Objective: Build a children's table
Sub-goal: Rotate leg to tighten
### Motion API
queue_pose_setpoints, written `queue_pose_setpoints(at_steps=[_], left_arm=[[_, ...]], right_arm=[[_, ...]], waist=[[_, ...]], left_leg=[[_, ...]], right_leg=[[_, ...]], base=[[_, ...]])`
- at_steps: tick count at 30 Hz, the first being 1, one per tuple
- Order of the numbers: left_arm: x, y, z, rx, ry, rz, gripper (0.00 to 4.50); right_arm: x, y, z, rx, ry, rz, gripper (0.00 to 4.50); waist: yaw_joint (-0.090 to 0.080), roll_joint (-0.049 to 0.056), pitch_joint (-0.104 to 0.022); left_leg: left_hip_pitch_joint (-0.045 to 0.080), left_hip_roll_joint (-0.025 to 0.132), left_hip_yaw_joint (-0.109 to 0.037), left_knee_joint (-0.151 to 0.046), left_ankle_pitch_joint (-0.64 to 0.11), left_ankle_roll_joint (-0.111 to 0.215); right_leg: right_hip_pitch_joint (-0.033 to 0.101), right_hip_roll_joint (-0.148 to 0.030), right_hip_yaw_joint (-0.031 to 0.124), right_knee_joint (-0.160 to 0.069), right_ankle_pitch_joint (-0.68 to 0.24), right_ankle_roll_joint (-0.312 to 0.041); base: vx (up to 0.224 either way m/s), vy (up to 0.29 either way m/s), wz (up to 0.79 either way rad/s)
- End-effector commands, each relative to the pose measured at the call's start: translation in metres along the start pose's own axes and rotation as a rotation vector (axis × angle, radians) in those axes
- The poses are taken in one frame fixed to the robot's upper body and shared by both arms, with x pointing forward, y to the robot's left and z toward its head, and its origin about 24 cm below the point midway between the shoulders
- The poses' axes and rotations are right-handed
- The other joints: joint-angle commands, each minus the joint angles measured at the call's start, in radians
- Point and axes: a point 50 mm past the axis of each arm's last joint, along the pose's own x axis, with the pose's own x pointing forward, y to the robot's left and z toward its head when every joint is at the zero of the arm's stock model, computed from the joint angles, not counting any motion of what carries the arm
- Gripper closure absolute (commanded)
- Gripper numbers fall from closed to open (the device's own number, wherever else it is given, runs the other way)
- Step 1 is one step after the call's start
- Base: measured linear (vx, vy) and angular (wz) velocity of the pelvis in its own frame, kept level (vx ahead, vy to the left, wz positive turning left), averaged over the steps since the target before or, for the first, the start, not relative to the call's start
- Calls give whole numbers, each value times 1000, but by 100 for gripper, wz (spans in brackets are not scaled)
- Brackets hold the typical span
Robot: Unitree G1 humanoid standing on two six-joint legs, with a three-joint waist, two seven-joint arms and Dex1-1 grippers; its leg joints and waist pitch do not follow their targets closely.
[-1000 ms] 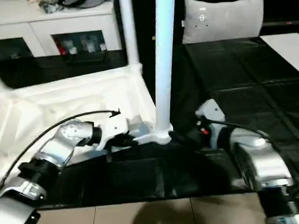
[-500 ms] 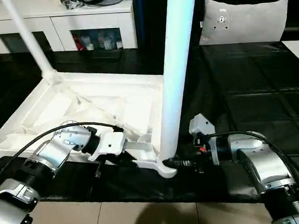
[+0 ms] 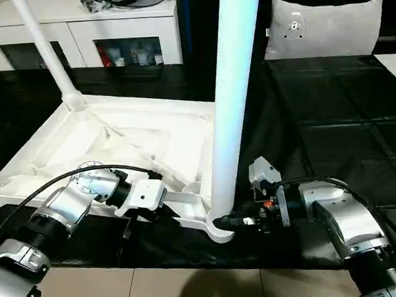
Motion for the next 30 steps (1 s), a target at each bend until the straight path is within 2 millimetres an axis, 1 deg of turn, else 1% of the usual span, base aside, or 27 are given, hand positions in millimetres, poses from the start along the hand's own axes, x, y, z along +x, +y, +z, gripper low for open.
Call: queue_pose_setpoints(at_steps=[1, 6, 7, 8, 9, 10, 11, 12, 13, 14, 15, 16, 17, 18, 19, 20, 21, 22, 23, 24, 25, 26, 27, 28, 29, 30], left_arm=[[10, -10, -4, 17, 44, -99, 450], [9, -10, -6, -15, 40, -66, 450], [10, -9, -6, -42, 25, -42, 450], [10, -9, -6, -44, 24, -40, 450], [11, -7, -5, -80, 11, -4, 450], [12, -5, -5, -115, 5, 26, 450], [12, -5, -5, -133, 4, 40, 450], [14, -3, -3, -163, -12, 66, 450], [14, -3, -3, -163, -12, 66, 450], [17, 1, 2, -206, -37, 109, 450], [18, 2, 4, -221, -45, 126, 450], [21, 6, 8, -237, -55, 161, 450], [23, 8, 10, -248, -62, 186, 450], [24, 13, 14, -270, -78, 231, 450], [26, 17, 18, -293, -94, 275, 450], [27, 22, 22, -312, -102, 321, 450], [28, 24, 24, -324, -105, 349, 450], [30, 28, 27, -332, -108, 385, 450], [32, 32, 30, -340, -111, 419, 450], [33, 33, 31, -338, -116, 429, 450], [34, 36, 34, -341, -130, 449, 450], [34, 36, 34, -343, -132, 450, 450], [33, 36, 34, -342, -128, 454, 450], [32, 36, 33, -341, -116, 462, 450], [32, 36, 33, -340, -111, 465, 450], [32, 36, 33, -341, -108, 467, 450]], right_arm=[[4, 4, 3, -7, -6, 29, 200], [8, 7, 2, 8, -33, 35, 234], [10, 9, 2, 19, -60, 29, 234], [11, 9, 2, 20, -61, 27, 234], [14, 9, 3, 34, -77, -4, 237], [18, 8, 3, 40, -91, -46, 238], [20, 7, 3, 41, -97, -70, 238], [24, 2, 4, 49, -109, -148, 239], [24, 2, 4, 49, -109, -148, 239], [32, -6, 6, 69, -121, -281, 240], [35, -10, 7, 77, -124, -332, 240], [40, -17, 8, 96, -128, -417, 240], [43, -21, 9, 109, -131, -474, 241], [46, -27, 11, 122, -140, -547, 241], [50, -32, 13, 135, -149, -616, 244], [53, -37, 16, 164, -171, -691, 245], [55, -40, 18, 185, -186, -736, 245], [58, -45, 20, 202, -199, -798, 245], [61, -49, 22, 206, -207, -848, 245], [62, -49, 23, 199, -212, -857, 245], [63, -50, 26, 171, -219, -879, 245], [64, -50, 26, 166, -219, -881, 245], [64, -49, 26, 167, -226, -868, 245], [63, -47, 27, 163, -239, -854, 245], [63, -47, 28, 161, -244, -850, 245], [63, -47, 28, 160, -246, -848, 213]], waist=[[-2, -24, -67], [-2, -23, -66], [-2, -21, -66], [-2, -22, -64], [-4, -23, -64], [-8, -21, -61], [-9, -20, -58], [-14, -18, -54], [-19, -21, -53], [-23, -19, -52], [-29, -19, -52], [-53, -19, -49], [-61, -17, -47], [-75, -8, -46], [-94, -10, -46], [-102, -10, -48], [-111, -11, -47], [-130, -6, -51], [-135, -9, -52], [-143, -9, -55], [-143, -12, -56], [-143, -11, -57], [-143, -13, -60], [-138, -15, -62], [-135, -14, -62], [-129, -13, -63]], left_leg=[[-1, 74, -25, -62, -75, 97], [0, 77, -26, -63, -75, 96], [1, 78, -26, -64, -79, 94], [0, 77, -25, -64, -84, 93], [1, 74, -25, -65, -89, 87], [1, 76, -25, -68, -95, 80], [3, 74, -25, -68, -108, 75], [8, 67, -22, -67, -134, 65], [8, 63, -23, -69, -143, 52], [7, 61, -24, -69, -147, 48], [9, 63, -25, -70, -154, 38], [7, 55, -30, -69, -184, 24], [9, 56, -30, -70, -192, 20], [11, 53, -33, -67, -218, 19], [13, 53, -34, -65, -239, 18], [13, 55, -35, -65, -244, 17], [8, 57, -39, -68, -248, 16], [4, 60, -45, -69, -265, 18], [4, 60, -45, -70, -258, 22], [0, 59, -45, -70, -241, 32], [-2, 61, -44, -70, -229, 38], [-4, 60, -42, -70, -204, 49], [-6, 59, -40, -69, -184, 56], [-10, 58, -36, -67, -145, 81], [-10, 58, -34, -65, -133, 86], [-10, 59, -33, -64, -104, 96]], right_leg=[[56, -103, 76, -69, -316, -30], [56, -104, 76, -67, -305, -36], [55, -106, 77, -69, -310, -37], [55, -105, 77, -71, -318, -35], [56, -104, 75, -73, -337, -30], [55, -105, 74, -76, -356, -30], [54, -106, 72, -83, -383, -24], [51, -103, 68, -93, -442, -9], [52, -103, 65, -99, -474, 4], [53, -102, 62, -101, -487, 12], [50, -101, 62, -102, -492, 14], [54, -100, 50, -111, -534, 35], [52, -99, 49, -115, -540, 38], [52, -97, 41, -122, -557, 48], [50, -96, 37, -127, -556, 49], [52, -97, 38, -126, -545, 45], [55, -98, 38, -123, -532, 39], [61, -100, 36, -122, -511, 36], [60, -103, 39, -122, -492, 29], [62, -104, 46, -116, -447, 9], [61, -106, 51, -112, -426, 0], [60, -106, 58, -104, -390, -23], [62, -106, 62, -99, -367, -32], [62, -105, 67, -91, -328, -52], [62, -107, 69, -90, -321, -57], [62, -106, 71, -85, -300, -66]], base=[[0, 0, 0], [0, 0, 0], [0, 0, 0], [0, 0, 0], [0, 0, 0], [0, 0, 0], [0, 0, 0], [0, 0, 0], [0, 0, 0], [0, 0, 0], [0, 0, 0], [0, 0, 0], [0, 0, 0], [0, 0, 0], [0, 0, 0], [0, 0, 0], [0, 0, 0], [0, 0, 0], [0, 0, 0], [0, 0, 0], [0, 0, 0], [0, 0, 0], [0, 0, 0], [0, 0, 0], [0, 0, 0], [0, 0, 0]])
